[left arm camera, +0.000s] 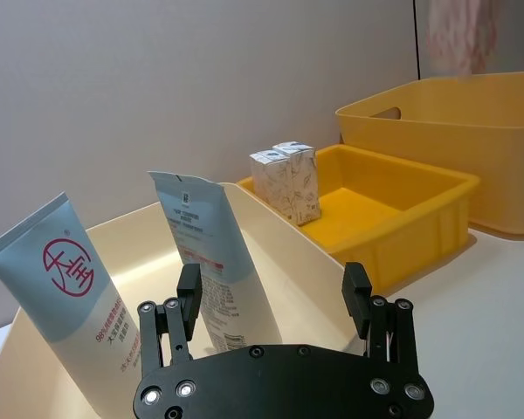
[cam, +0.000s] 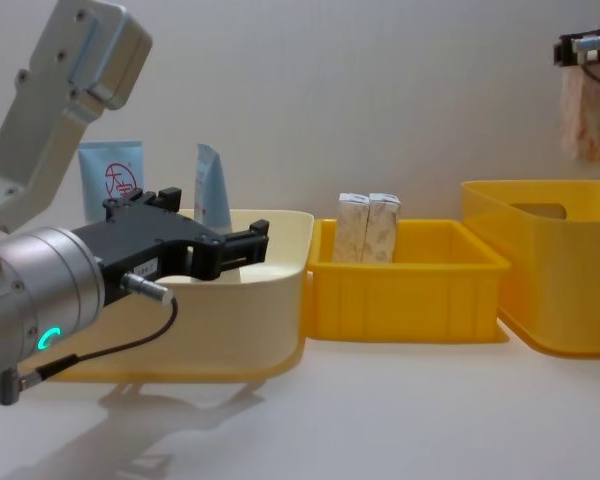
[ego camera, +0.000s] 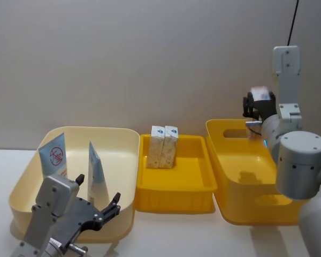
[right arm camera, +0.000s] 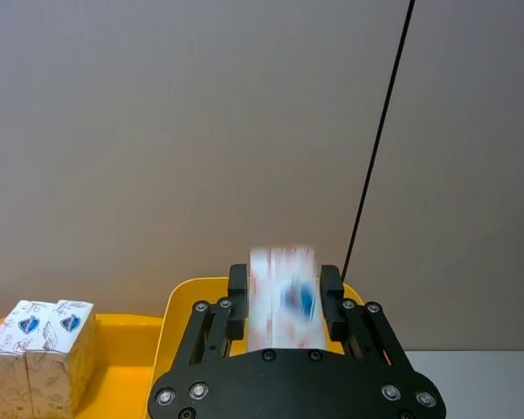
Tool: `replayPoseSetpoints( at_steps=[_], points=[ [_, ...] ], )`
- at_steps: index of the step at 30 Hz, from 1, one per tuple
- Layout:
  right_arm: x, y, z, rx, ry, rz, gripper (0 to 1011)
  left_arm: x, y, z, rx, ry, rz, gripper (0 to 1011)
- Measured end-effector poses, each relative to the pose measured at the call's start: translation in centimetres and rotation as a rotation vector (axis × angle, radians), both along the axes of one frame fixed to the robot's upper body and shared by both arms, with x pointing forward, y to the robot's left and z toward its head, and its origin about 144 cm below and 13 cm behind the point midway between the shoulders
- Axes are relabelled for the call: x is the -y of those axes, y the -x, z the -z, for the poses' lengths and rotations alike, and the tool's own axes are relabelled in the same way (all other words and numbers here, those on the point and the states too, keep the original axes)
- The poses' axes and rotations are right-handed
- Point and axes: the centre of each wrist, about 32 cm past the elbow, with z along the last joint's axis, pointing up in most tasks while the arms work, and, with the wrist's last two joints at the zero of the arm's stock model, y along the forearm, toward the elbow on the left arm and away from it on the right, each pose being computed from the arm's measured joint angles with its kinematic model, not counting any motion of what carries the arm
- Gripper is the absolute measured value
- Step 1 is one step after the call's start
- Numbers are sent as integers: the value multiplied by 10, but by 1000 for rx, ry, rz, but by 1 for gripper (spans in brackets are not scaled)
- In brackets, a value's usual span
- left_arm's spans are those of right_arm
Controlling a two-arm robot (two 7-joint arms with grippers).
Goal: Bimanual collaborative sorting of washing and personal care products
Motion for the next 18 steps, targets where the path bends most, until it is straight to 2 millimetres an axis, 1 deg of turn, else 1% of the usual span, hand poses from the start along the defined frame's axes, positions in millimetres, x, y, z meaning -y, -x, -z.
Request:
replayPoseSetpoints(
  at_steps=[1, 3, 4, 5, 6, 7, 9, 10, 15, 16, 18],
  points=[
    [0, 0, 0, 0, 0, 0, 513, 0, 0, 0, 0, 0, 0, 1003],
    [0, -1, 1, -5, -1, -2, 571, 0, 0, 0, 0, 0, 0, 1003],
    [0, -2, 1, -7, -2, -3, 631, 0, 0, 0, 0, 0, 0, 1003],
    [0, -2, 1, -8, -3, -4, 642, 0, 0, 0, 0, 0, 0, 1003],
    [0, -2, 1, -11, -4, -5, 690, 0, 0, 0, 0, 0, 0, 1003],
    [0, -3, 1, -12, -4, -6, 690, 0, 0, 0, 0, 0, 0, 1003],
    [0, -3, 1, -15, -5, -7, 748, 0, 0, 0, 0, 0, 0, 1003],
    [0, -3, 2, -16, -5, -8, 806, 0, 0, 0, 0, 0, 0, 1003],
    [0, -4, 2, -21, -7, -9, 927, 0, 0, 0, 0, 0, 0, 1003],
    [0, -4, 2, -22, -7, -9, 972, 0, 0, 0, 0, 0, 0, 1003],
    [0, -5, 3, -24, -7, -10, 999, 0, 0, 0, 0, 0, 0, 1004]
  ],
)
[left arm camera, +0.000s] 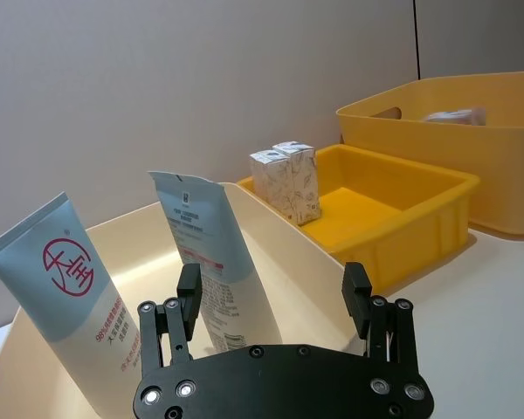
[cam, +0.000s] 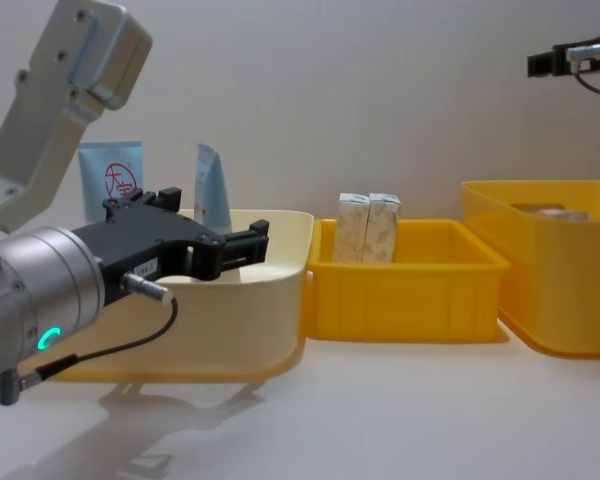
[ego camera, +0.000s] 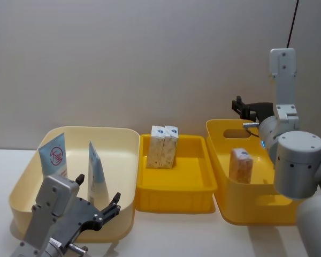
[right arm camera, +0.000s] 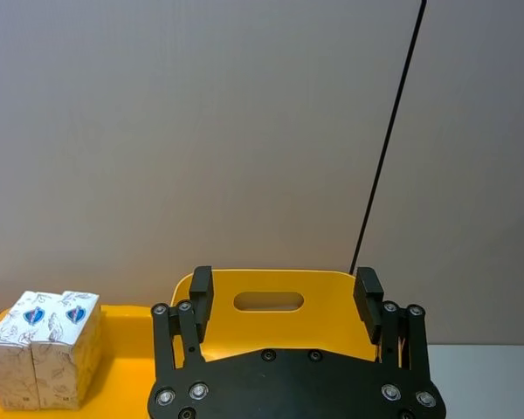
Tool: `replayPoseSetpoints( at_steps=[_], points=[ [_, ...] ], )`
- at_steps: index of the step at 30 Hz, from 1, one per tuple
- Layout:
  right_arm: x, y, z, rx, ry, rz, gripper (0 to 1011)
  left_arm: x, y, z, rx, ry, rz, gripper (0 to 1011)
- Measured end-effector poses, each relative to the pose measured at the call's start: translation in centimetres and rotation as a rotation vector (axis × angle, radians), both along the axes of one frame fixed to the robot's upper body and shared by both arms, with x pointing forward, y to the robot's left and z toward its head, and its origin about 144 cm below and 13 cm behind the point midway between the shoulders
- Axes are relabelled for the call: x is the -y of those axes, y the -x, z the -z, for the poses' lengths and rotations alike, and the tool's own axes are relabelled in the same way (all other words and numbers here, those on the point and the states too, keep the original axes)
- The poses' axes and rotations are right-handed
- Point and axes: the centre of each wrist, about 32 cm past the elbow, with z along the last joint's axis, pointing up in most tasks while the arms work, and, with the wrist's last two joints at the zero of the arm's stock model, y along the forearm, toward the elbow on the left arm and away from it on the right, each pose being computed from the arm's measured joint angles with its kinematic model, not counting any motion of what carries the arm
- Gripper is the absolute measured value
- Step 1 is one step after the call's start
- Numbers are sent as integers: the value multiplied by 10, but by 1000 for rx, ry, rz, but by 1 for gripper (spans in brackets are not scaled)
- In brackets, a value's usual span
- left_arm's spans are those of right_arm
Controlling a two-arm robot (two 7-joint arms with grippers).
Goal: Bimanual collaborative sorting of washing and personal care products
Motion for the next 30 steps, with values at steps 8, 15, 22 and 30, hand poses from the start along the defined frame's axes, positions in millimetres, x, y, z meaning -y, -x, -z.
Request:
replayPoseSetpoints(
  at_steps=[8, 15, 22, 30],
  points=[
    [0, -1, 0, -4, -2, -2, 1001, 0, -3, -4, -8, -15, -8, 1003],
    [0, -1, 1, -6, -2, -3, 1001, -1, -11, -11, -15, -40, -24, 1003],
    [0, -1, 1, -6, -2, -3, 1001, 0, -22, -18, -22, -66, -44, 1003],
    [0, -1, 1, -6, -2, -4, 1001, 2, -34, -24, -22, -83, -44, 1003]
  ],
)
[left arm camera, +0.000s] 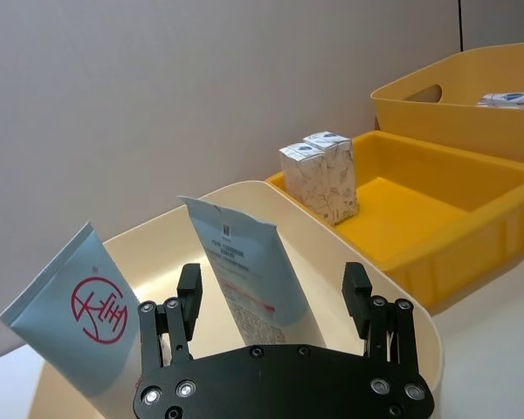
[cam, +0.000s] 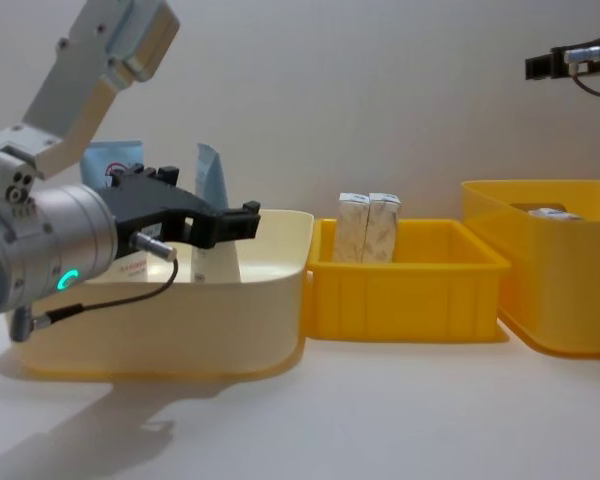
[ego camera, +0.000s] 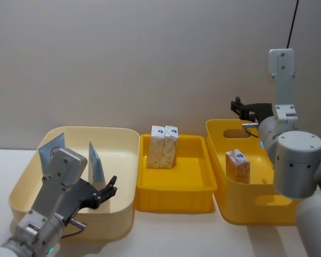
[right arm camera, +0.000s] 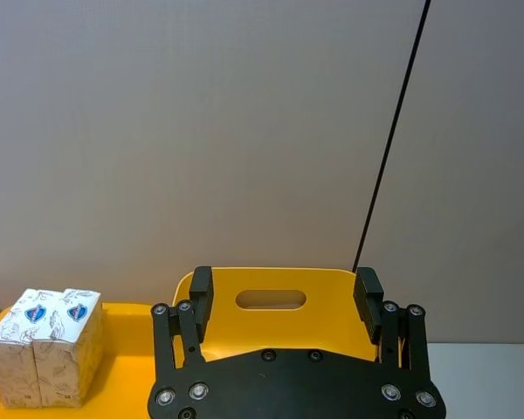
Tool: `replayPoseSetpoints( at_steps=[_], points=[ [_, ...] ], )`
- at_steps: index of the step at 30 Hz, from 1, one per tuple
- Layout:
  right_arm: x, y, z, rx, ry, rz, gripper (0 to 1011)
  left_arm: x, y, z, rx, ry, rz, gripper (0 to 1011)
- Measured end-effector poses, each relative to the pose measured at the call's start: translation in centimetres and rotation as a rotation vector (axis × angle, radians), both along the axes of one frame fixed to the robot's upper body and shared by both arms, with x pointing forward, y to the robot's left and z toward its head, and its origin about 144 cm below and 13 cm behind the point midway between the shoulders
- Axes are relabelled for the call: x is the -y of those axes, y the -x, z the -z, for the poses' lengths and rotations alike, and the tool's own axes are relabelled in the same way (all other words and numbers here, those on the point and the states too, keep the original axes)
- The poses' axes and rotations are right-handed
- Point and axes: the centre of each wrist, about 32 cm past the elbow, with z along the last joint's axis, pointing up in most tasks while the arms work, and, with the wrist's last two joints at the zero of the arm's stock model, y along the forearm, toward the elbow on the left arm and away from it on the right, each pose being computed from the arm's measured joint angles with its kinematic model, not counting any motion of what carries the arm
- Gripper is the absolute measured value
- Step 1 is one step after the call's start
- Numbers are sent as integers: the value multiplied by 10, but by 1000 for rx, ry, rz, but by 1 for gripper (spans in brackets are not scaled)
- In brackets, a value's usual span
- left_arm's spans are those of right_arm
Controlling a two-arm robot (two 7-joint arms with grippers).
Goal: Bimanual collaborative sorting of washing and personal care products
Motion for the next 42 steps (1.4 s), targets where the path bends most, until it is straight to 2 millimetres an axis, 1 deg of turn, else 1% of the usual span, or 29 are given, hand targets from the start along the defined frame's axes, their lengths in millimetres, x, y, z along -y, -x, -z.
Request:
replayPoseSetpoints(
  at_steps=[14, 27, 36, 38, 39, 40, 42],
  points=[
    [0, 0, 0, 0, 0, 0, 1001, 1, -17, -6, -9, -27, 8, 1003],
    [0, 0, 0, 0, 0, 0, 1001, -1, -34, -4, -50, -60, 12, 1003],
    [0, 0, 0, 0, 0, 0, 1001, -2, -40, -2, -65, -69, 14, 1003],
    [0, 0, 0, 0, 0, 0, 1001, -2, -41, -2, -68, -70, 14, 975],
    [0, 0, 0, 0, 0, 0, 1001, -2, -41, -2, -70, -71, 14, 945],
    [0, 0, 0, 0, 0, 0, 1001, -2, -41, -2, -70, -71, 14, 945],
    [0, 0, 0, 0, 0, 0, 1001, -2, -42, -2, -71, -71, 14, 870]
  ],
)
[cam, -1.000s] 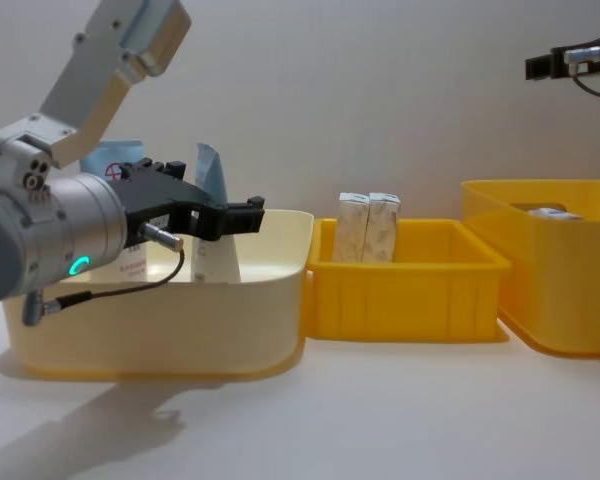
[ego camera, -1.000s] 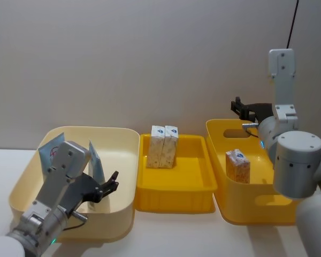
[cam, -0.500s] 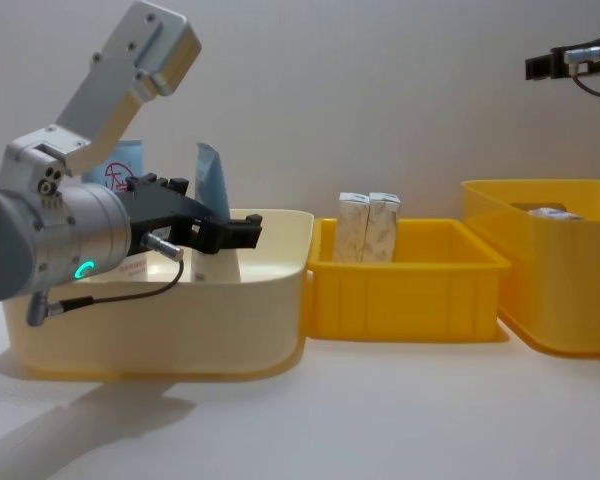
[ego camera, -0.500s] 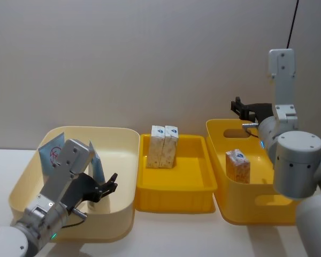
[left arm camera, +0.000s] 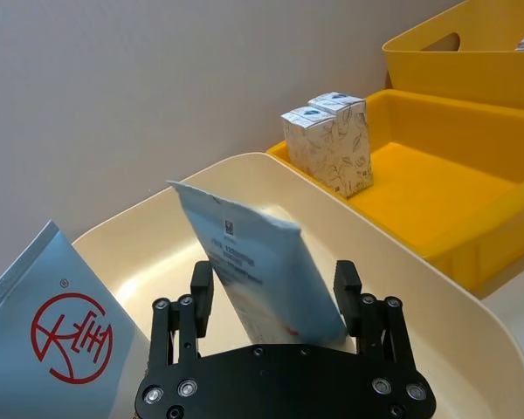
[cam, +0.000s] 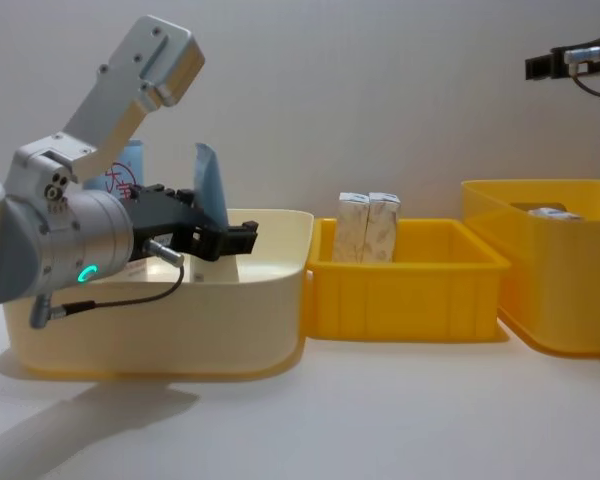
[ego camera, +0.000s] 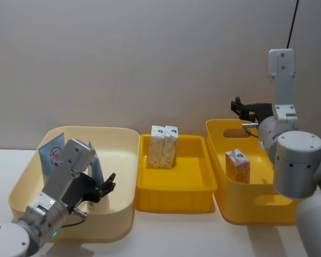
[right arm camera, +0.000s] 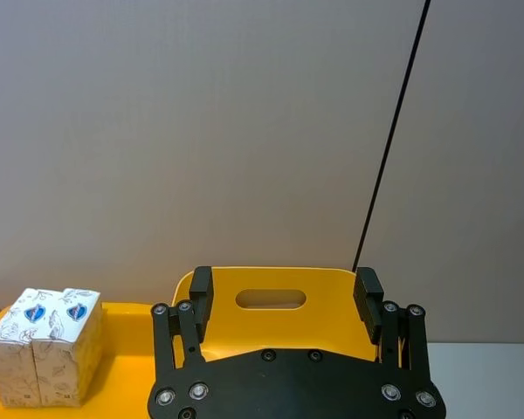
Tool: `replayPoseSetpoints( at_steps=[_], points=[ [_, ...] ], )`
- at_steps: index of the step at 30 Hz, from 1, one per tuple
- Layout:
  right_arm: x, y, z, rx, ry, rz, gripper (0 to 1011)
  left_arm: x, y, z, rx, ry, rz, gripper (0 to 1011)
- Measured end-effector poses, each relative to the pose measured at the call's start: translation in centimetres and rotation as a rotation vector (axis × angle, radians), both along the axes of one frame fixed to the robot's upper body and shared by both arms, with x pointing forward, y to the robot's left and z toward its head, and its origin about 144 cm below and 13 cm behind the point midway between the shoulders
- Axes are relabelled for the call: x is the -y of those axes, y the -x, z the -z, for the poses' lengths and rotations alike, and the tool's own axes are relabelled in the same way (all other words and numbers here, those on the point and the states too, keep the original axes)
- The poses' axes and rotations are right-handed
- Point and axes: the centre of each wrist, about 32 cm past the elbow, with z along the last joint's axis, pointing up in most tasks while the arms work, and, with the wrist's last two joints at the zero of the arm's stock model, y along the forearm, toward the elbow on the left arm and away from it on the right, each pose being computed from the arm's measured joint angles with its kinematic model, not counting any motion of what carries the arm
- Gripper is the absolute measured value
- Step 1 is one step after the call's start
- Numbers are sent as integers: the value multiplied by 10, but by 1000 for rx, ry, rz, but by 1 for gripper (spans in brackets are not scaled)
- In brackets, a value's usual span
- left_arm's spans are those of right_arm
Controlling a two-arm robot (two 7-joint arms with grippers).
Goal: Bimanual collaborative sorting of washing and personal care products
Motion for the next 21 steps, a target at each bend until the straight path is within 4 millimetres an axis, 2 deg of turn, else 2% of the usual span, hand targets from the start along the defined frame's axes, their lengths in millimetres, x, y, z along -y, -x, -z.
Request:
replayPoseSetpoints(
  at_steps=[1, 3, 7, 8, 10, 11, 12, 13, 17, 21],
  points=[
    [0, 0, 0, 0, 0, 0, 1001, 0, 0, 0, -1, -1, 0, 870],
    [0, 0, 0, 0, 0, 0, 1001, 0, -1, 0, -3, -2, 0, 785],
    [0, 0, 0, 0, 0, 0, 1001, 0, -2, 1, -4, -3, -1, 703],
    [0, 0, 0, 0, 0, 0, 1001, -1, -2, 0, -5, -3, -1, 646],
    [0, 0, 0, 0, 0, 0, 1001, -1, -2, 1, -6, -3, -1, 606],
    [0, 0, 0, 0, 0, 0, 1001, -1, -2, 1, -6, -3, -1, 542],
    [0, 0, 0, 0, 0, 0, 1001, -1, -2, 1, -6, -4, -1, 530],
    [0, 0, 0, 0, 0, 0, 1001, -1, -3, 1, -6, -4, -1, 461],
    [0, 0, 0, 0, 0, 0, 1001, -1, -3, 1, -7, -4, 0, 368],
    [0, 0, 0, 0, 0, 0, 1001, -1, -3, 1, -7, -4, 0, 328]
  ],
)
